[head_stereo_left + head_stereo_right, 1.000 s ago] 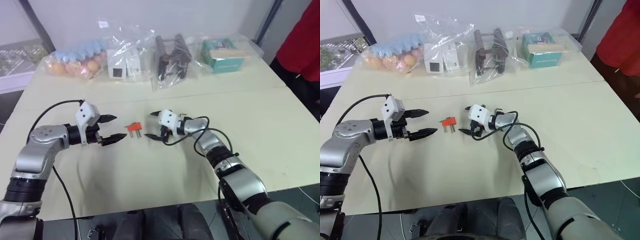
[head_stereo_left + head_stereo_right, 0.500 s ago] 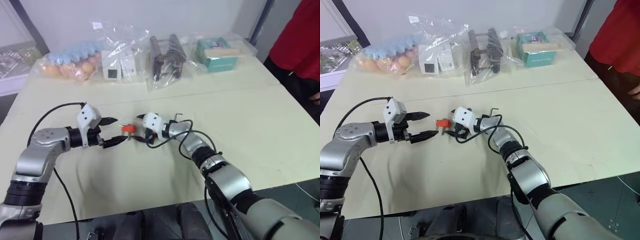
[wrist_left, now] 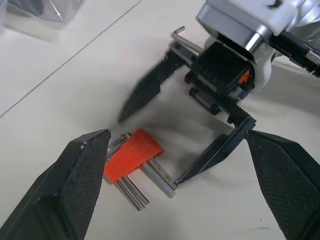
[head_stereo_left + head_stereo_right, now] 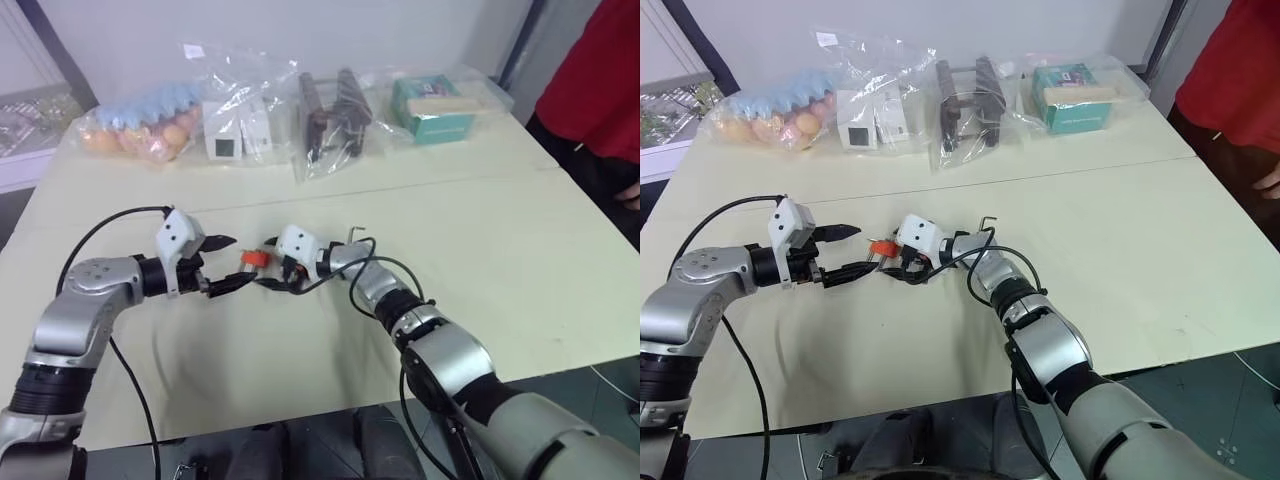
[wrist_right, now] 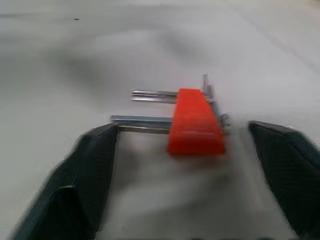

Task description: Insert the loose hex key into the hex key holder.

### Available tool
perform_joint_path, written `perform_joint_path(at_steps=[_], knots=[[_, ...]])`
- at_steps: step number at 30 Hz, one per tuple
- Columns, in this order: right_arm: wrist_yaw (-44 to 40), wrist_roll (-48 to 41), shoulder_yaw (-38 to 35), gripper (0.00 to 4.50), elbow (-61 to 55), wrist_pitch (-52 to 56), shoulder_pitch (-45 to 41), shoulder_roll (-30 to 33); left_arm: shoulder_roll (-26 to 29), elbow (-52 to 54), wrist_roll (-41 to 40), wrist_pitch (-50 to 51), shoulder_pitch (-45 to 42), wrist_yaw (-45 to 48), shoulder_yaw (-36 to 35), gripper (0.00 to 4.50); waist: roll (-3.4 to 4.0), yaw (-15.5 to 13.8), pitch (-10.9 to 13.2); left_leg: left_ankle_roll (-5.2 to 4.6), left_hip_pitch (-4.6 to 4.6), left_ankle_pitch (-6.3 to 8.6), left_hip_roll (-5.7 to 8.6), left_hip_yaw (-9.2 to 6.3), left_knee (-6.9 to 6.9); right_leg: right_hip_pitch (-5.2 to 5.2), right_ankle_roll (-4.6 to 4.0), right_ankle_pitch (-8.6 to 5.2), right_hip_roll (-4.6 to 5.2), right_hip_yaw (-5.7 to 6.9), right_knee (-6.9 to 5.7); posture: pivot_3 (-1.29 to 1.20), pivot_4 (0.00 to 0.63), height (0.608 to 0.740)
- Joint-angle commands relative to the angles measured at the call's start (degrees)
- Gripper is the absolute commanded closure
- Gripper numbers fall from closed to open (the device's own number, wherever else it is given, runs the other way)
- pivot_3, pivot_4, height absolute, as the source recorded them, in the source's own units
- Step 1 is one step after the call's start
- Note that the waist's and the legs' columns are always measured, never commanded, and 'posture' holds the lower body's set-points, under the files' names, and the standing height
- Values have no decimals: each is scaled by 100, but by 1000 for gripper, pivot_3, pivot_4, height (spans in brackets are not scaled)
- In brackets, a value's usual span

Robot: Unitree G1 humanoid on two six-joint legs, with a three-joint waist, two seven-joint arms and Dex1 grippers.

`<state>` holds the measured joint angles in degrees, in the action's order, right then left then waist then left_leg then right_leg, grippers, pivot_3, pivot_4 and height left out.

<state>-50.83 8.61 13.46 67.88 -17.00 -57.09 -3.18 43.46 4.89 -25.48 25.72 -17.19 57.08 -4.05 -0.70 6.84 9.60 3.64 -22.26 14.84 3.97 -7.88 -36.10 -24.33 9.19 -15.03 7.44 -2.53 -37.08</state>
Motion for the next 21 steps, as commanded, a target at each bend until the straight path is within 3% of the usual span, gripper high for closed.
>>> perform_joint_path(at_steps=[1,3,4,8,11,17,21], knots=[[-281,69,57,2459,360,544,41,-126,-28,186,6,-114,56,-75,-137,0,3,13,-2,0,0,0,0,0,0,0,0,0,0,0,-1,0,150,740],[-240,95,38,3328,378,649,-5,-137,-40,191,10,-131,68,-99,-147,0,3,15,-2,0,0,0,0,-1,1,0,0,0,0,0,-1,0,150,740],[-212,99,29,3490,382,678,-23,-140,-45,192,12,-137,72,-108,-152,0,3,16,-3,0,0,0,0,-1,1,0,0,0,0,0,-1,0,150,740],[53,274,141,3486,309,535,-73,-54,-57,184,21,-175,92,-150,-168,0,5,19,-5,0,0,0,0,-1,1,0,0,0,0,0,-1,0,150,740],[161,523,386,3486,-204,-181,-153,275,-16,15,-50,-155,-22,-121,-282,0,5,16,-5,0,0,0,0,-1,-1,-1,0,0,0,0,-1,0,150,740],[3,844,668,3486,-2290,-1559,-342,1471,-20,-717,-511,223,-908,143,-520,0,2,-171,0,2,-22,-1,17,-3,-21,-12,2,1,15,3,-2,0,150,740],[773,1445,696,3486,-2901,-2961,-600,2357,-140,-1425,-708,432,-1770,614,-425,0,0,-194,1,2,-23,-1,19,3,-20,-13,2,0,15,6,-2,0,150,740]])
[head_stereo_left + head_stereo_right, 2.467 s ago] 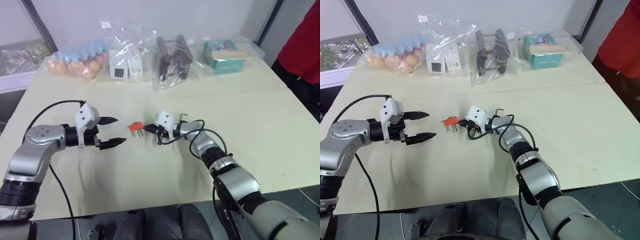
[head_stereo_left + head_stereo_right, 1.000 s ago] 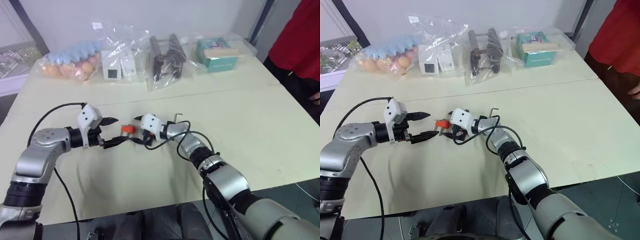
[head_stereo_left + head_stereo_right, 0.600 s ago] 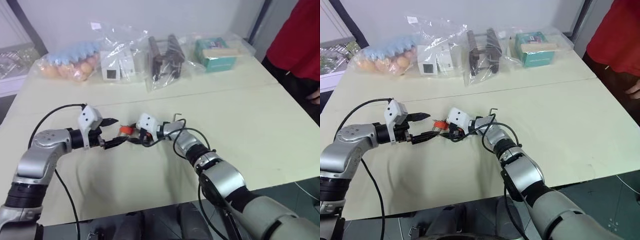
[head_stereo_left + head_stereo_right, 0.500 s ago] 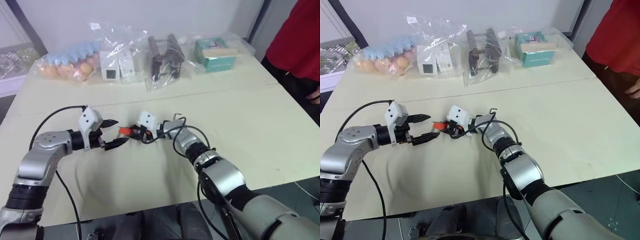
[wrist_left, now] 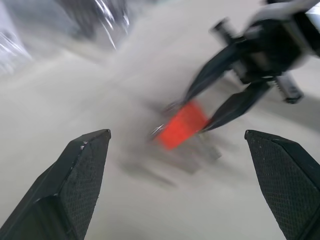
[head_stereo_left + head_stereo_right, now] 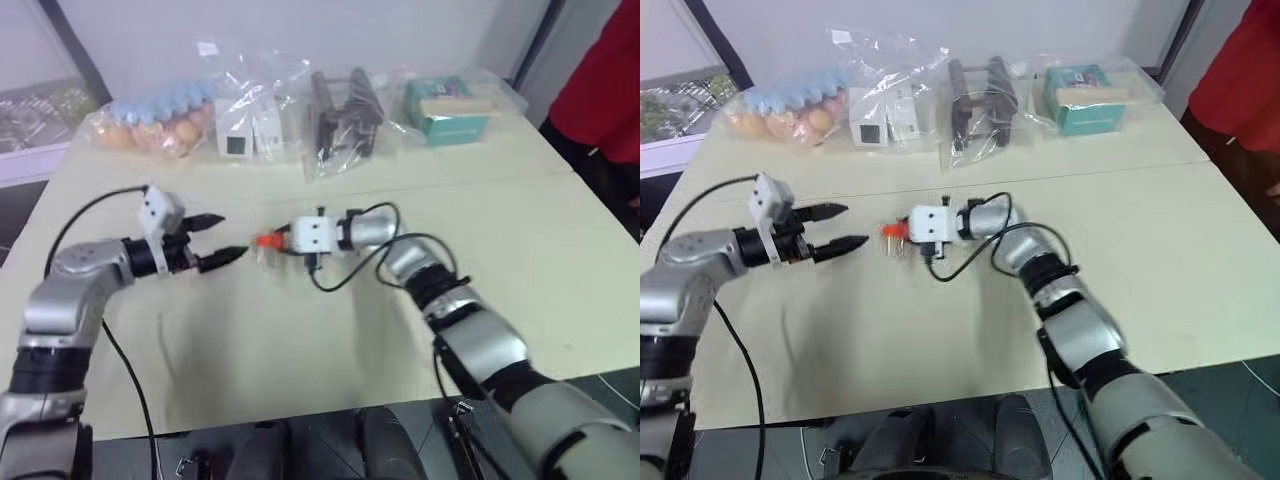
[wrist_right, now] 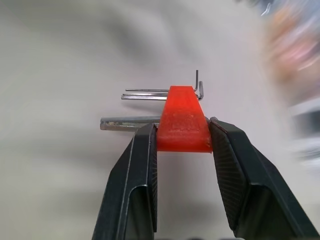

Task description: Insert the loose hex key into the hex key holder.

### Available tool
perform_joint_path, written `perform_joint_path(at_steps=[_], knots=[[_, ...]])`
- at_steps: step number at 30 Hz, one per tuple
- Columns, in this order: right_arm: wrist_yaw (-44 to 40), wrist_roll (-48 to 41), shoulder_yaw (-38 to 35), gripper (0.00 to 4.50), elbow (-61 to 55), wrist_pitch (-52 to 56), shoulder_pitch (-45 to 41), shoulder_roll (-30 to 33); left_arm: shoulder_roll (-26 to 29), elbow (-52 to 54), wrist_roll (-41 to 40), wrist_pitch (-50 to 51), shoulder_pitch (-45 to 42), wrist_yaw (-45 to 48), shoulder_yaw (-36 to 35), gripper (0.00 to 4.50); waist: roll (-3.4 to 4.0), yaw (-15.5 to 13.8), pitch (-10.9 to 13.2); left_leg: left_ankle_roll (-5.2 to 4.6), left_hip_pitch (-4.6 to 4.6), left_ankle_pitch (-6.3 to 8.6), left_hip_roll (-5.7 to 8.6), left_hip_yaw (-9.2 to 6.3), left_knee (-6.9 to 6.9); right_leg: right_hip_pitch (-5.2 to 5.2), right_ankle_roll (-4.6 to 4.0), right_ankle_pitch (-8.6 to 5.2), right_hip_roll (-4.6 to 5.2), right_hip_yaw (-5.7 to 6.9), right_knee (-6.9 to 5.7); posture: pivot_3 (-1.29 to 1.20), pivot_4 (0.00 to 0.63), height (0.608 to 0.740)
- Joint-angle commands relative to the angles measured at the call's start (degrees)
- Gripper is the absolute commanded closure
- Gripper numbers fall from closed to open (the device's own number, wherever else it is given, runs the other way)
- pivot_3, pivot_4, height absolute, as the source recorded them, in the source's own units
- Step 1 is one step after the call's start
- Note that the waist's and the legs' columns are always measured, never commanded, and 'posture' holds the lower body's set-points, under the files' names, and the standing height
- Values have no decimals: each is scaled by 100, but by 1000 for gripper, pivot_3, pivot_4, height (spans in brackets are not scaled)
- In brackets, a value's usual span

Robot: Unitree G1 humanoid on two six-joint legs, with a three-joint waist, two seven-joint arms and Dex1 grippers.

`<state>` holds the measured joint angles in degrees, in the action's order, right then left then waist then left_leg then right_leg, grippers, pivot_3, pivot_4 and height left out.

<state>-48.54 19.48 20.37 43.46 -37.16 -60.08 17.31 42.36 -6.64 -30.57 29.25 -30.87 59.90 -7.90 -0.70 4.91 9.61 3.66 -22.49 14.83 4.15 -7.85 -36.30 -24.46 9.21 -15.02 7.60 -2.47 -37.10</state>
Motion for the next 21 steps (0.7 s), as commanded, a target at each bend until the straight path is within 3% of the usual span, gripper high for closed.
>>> perform_joint_path(at_steps=[1,4,9,21], knots=[[815,569,37,3486,-422,-1269,-357,469,-82,-416,-173,41,-553,436,23,0,-1,4,-1,0,1,0,-1,6,2,-1,0,0,-1,0,0,0,150,740],[1680,1177,101,3486,-123,-2054,-508,892,-313,-825,-33,-144,-982,889,346,0,-3,53,-2,1,3,-1,-2,19,7,-1,0,0,-3,0,1,0,150,740],[2669,1616,74,3486,131,-2409,-709,1136,-933,-1838,-50,-144,-1873,1305,518,0,-13,66,6,4,1,-4,-2,22,4,-2,0,0,-4,0,1,0,150,740],[3227,1821,212,3486,144,-2387,-720,1235,-1532,-3545,500,-894,-2805,1803,598,0,-14,170,6,4,0,-4,-1,22,6,-1,0,-1,-4,0,1,0,150,740]])
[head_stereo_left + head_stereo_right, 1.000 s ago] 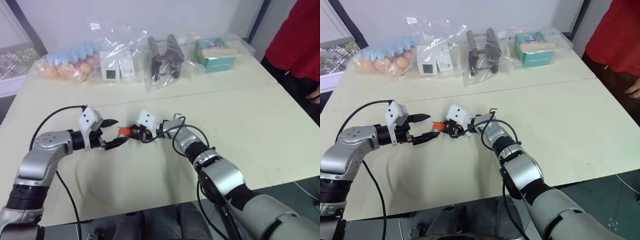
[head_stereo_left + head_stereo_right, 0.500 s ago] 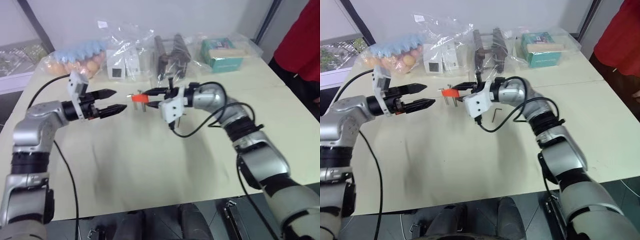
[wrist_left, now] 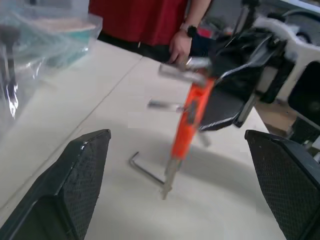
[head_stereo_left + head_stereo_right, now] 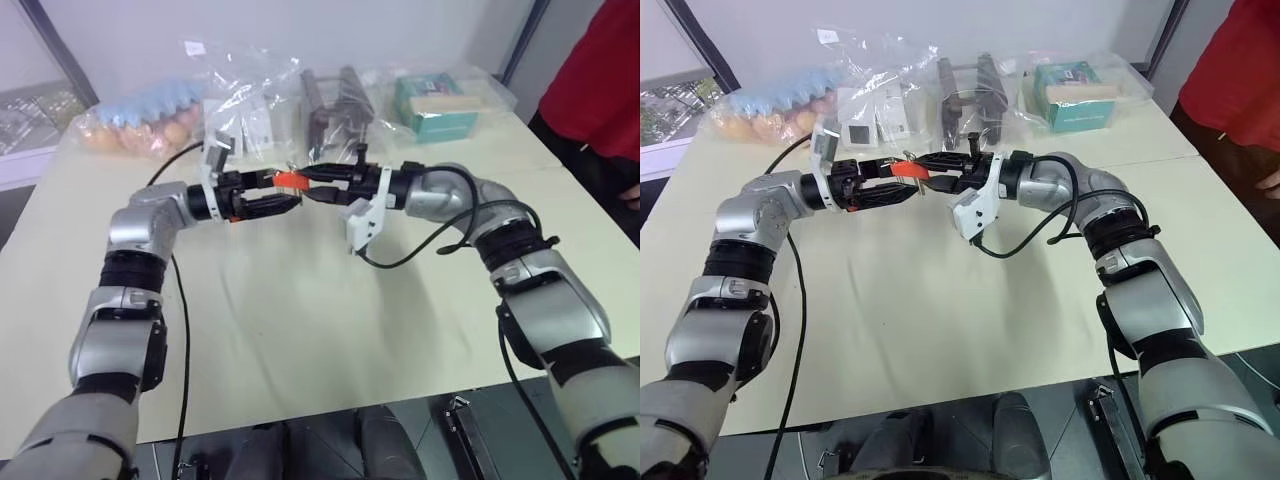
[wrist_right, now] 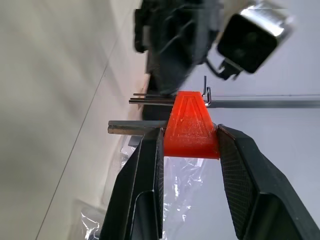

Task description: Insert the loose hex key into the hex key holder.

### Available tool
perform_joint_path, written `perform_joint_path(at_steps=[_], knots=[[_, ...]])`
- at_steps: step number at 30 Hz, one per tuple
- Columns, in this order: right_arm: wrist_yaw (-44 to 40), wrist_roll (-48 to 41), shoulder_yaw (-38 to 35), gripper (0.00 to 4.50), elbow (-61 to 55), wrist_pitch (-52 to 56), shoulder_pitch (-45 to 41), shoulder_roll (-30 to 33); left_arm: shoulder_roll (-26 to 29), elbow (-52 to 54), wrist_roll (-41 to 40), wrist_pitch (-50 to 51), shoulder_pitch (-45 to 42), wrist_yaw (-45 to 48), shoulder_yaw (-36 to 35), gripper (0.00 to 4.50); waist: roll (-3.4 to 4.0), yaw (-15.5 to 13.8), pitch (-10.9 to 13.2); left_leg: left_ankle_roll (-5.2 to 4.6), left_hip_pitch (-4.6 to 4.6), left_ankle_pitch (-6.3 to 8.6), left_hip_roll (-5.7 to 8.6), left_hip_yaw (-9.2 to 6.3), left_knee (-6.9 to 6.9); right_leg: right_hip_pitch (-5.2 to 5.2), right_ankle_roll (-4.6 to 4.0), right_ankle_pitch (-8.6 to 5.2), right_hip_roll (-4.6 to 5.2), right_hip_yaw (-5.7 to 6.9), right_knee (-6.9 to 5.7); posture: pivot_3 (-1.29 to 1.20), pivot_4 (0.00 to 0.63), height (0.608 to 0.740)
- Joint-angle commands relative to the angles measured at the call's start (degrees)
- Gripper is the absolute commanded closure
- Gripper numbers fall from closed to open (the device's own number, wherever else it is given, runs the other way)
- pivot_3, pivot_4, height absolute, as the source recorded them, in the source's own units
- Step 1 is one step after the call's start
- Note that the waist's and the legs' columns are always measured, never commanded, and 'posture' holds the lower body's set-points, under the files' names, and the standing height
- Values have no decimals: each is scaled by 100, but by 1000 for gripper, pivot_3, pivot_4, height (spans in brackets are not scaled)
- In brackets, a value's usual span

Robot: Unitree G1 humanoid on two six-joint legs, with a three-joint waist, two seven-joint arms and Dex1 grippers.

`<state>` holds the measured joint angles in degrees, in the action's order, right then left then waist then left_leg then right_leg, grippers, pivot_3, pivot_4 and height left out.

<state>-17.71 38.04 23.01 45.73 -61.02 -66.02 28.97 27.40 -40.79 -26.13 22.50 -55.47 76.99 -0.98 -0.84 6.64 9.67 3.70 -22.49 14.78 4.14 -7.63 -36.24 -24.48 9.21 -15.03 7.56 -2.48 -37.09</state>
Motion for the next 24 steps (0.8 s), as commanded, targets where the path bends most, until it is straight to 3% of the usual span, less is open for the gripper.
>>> perform_joint_path(at_steps=[1,10,14,20,21,24], knots=[[144,-43,-36,3486,-80,19,-122,70,-74,-235,81,-256,-413,116,-116,0,-2,0,1,0,-1,0,1,-1,-1,1,0,0,0,0,0,0,150,740],[75,-110,95,3486,-113,92,-40,68,-261,-658,215,-416,-682,249,-168,0,-1,50,1,0,-1,0,0,0,0,1,1,0,0,0,-1,0,150,740],[43,-168,90,3486,-123,120,-39,44,-290,-698,249,-397,-691,391,-130,1203,-1,51,1,0,-1,0,0,0,0,1,1,0,0,0,-1,0,150,740],[45,-171,90,3486,-220,134,24,55,-349,-701,279,-422,-688,363,-182,4272,-2,43,1,0,-1,0,1,-1,-2,1,1,0,1,0,-1,0,150,740],[40,-174,91,3486,-232,136,32,57,-355,-699,287,-426,-684,363,-191,4473,-2,45,1,0,-1,0,1,0,-2,2,1,0,1,0,-1,0,150,740],[-19,-201,110,3486,-276,123,66,69,-370,-681,302,-435,-669,349,-220,4473,-2,48,1,0,-1,0,1,-1,-2,2,1,0,0,1,-1,0,150,740]])
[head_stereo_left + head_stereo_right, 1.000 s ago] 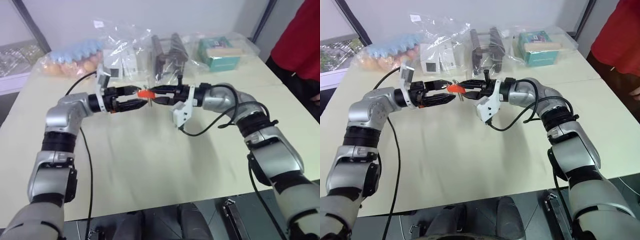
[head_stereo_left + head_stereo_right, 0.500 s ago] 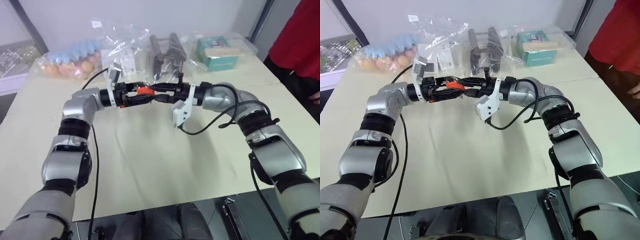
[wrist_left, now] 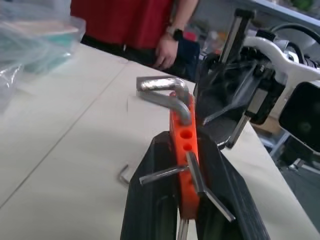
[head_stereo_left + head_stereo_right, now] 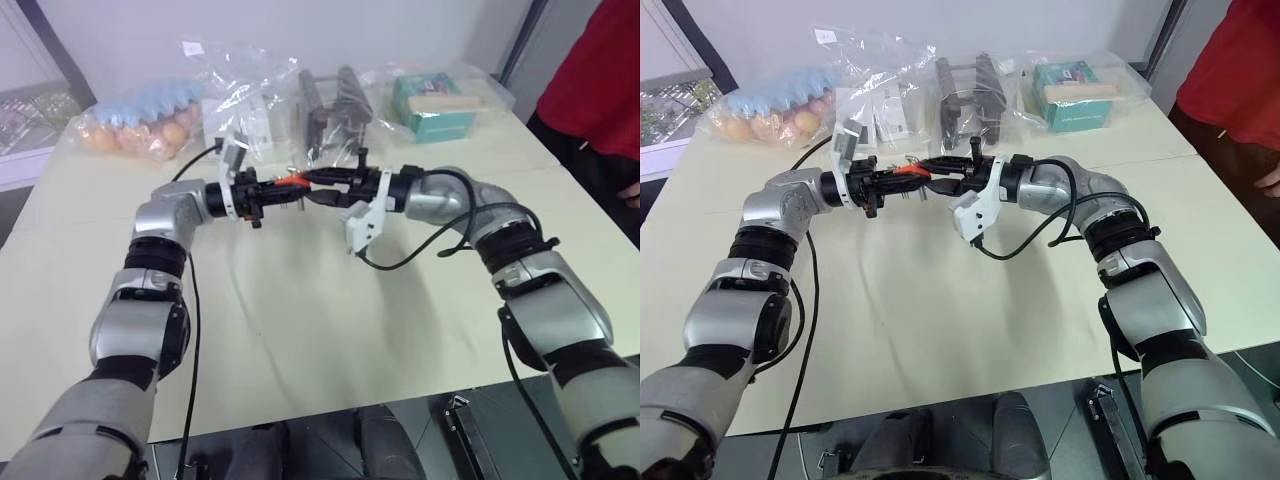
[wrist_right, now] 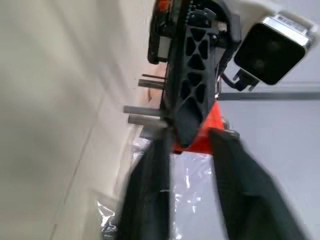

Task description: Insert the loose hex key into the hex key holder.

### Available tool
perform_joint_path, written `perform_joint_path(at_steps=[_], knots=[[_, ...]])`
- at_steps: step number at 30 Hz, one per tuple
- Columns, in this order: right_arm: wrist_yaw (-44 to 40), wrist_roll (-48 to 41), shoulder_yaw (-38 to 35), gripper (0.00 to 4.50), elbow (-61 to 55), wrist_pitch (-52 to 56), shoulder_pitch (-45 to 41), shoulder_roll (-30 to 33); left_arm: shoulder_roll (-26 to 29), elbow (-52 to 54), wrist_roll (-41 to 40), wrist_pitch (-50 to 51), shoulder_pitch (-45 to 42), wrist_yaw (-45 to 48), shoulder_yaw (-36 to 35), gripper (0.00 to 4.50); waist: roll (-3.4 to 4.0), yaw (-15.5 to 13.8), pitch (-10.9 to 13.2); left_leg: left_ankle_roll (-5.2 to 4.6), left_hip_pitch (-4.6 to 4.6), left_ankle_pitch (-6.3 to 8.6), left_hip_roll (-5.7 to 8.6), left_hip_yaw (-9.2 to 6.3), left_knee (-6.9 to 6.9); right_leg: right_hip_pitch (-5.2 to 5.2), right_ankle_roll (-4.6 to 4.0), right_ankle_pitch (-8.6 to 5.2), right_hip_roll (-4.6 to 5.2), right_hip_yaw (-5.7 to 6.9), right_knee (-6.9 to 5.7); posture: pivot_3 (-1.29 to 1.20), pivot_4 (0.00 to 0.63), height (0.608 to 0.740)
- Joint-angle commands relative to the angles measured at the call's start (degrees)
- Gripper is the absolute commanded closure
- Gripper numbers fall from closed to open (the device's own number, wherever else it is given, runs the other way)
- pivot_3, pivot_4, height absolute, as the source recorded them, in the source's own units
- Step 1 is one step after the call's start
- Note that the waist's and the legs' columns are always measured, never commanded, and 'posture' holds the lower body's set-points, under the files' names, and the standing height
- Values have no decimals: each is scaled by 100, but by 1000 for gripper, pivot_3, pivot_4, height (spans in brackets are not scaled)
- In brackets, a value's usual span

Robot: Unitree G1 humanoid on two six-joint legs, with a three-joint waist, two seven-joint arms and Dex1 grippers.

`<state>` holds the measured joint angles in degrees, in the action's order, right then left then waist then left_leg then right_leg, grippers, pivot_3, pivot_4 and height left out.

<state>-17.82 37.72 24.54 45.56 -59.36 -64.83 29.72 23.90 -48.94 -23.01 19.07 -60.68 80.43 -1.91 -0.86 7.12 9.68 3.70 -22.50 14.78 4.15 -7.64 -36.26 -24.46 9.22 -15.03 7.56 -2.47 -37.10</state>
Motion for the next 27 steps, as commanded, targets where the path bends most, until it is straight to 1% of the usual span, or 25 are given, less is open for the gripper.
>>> perform_joint_path(at_steps=[1,5,8,11,12,13,14,16,18,19,20,23,24,26,27], knots=[[-33,-173,-31,3486,-265,-48,-43,-1,-22,130,-4,-104,-147,-8,-132,4473,0,0,0,0,0,0,0,0,0,0,0,0,0,0,0,0,150,740],[-117,-199,-14,3486,-274,-33,1,12,-19,143,31,-140,-120,-92,-141,4473,0,2,0,0,0,0,0,0,0,0,0,0,0,0,0,0,150,740],[-261,-333,-42,2603,-242,47,68,37,3,212,63,-180,-26,-94,-121,4500,0,-1,0,0,0,0,0,0,-1,0,0,0,0,0,0,0,150,740],[-491,-532,-136,1099,-304,223,266,190,58,319,183,-375,134,-148,-74,4500,0,-5,0,0,0,0,0,0,-2,1,0,0,0,0,-1,0,150,740],[-567,-635,-179,489,-357,280,356,240,66,352,220,-456,181,-183,-72,4500,0,-8,0,0,0,0,0,0,-2,1,0,0,1,0,-1,0,150,740],[-735,-876,-258,73,-434,448,498,262,76,399,271,-596,242,-246,-72,4500,0,-8,0,0,0,0,0,0,-2,1,0,0,1,0,-1,0,150,740],[-939,-1169,-343,73,-538,670,657,278,85,462,323,-721,303,-313,-66,4500,-1,-12,0,0,0,0,0,1,-3,1,0,0,1,0,-1,0,150,740],[-1574,-1954,-599,73,-998,1719,1117,237,119,705,483,-1098,504,-454,-19,4500,-1,-12,-1,0,0,0,-1,0,-2,3,0,0,1,0,0,0,150,740],[-2305,-2903,-901,73,-1907,3574,1704,93,127,1048,573,-1363,752,-606,-3,4500,-1,-22,-1,0,-1,0,-2,1,-3,5,0,0,1,0,-2,0,150,740],[-2608,-3392,-1042,73,-2531,4866,2000,27,120,1286,576,-1428,904,-686,-7,4500,-1,-29,-1,-1,-1,1,-4,-2,-4,6,0,0,1,0,-3,0,150,740],[-2780,-3785,-1167,73,-3083,5937,2231,-24,108,1527,561,-1429,1044,-764,-10,4500,-1,-35,-1,-1,-2,1,-3,-1,-5,6,0,1,1,0,-4,0,150,740],[-2596,-4852,-1614,73,-4429,9364,2500,-308,131,2363,553,-1363,1564,-986,38,4500,2,-43,-2,-4,-4,3,-5,-22,-9,5,0,1,2,0,-10,0,150,740],[-2538,-5039,-1698,73,-4713,10137,2520,-332,135,2582,560,-1323,1698,-1055,63,4500,4,-55,-3,-5,-4,3,-5,-25,-10,4,0,1,2,-1,-11,0,150,740],[-2421,-5335,-1807,73,-5152,11301,2557,-376,163,3071,549,-1197,2031,-1197,101,4500,4,-141,-3,-6,-4,3,-5,-26,-13,3,0,1,2,-2,-11,0,150,740],[-2348,-5429,-1849,73,-5296,11714,2560,-381,168,3261,544,-1131,2151,-1265,117,4500,5,-181,-4,-6,-4,4,-5,-26,-14,2,0,1,3,-2,-9,0,150,740]])
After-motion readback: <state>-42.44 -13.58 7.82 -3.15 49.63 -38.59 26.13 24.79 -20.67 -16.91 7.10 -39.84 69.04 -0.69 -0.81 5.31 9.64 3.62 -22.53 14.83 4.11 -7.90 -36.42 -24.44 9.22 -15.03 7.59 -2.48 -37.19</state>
